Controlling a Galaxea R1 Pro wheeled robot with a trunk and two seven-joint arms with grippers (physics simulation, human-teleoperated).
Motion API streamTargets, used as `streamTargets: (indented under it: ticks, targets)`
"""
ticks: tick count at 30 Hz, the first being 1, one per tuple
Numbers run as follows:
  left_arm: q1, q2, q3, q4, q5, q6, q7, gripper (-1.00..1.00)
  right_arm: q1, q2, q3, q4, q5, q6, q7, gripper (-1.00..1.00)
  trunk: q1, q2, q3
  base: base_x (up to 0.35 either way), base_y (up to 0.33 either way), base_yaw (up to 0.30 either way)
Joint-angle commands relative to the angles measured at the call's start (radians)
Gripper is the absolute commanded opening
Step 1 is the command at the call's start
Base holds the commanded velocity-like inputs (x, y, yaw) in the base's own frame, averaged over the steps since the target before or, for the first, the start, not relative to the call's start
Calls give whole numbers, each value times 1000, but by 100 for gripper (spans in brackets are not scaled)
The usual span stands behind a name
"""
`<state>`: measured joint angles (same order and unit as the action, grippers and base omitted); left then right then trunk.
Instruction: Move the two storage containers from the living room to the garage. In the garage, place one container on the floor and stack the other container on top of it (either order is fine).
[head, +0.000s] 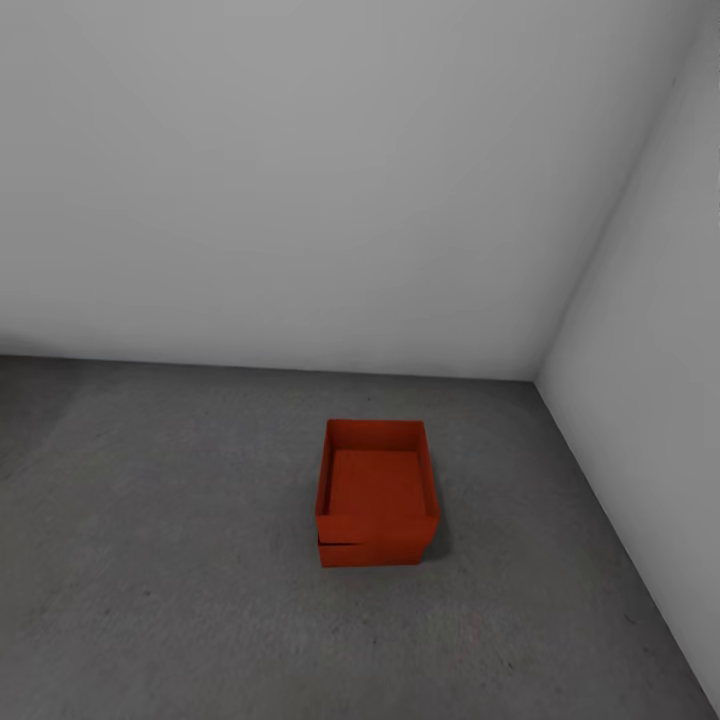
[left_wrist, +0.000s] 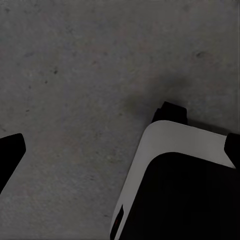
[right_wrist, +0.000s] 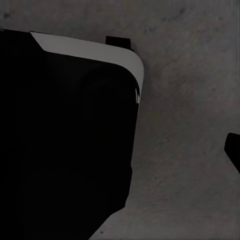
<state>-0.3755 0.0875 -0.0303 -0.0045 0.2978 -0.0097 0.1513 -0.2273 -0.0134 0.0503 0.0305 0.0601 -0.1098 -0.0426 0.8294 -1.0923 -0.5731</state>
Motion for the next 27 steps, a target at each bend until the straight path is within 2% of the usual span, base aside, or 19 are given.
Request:
streamTargets:
  ticks: [1,24,27]
  targets:
    - [0,0,-3,0,6,-1,2,100,-1,1,5,3,6,-5,-5,100,0,0,1,0,0,0]
    - [0,-5,-2,2,10,4,1,100,-1,7,5,3,4,-13,-5,100,0,0,37,0,0,0]
    - [25,-13,-1,3,11,10,-5,100,-1,8,5,3,6,-13,-5,100,0,0,42,0,0,0]
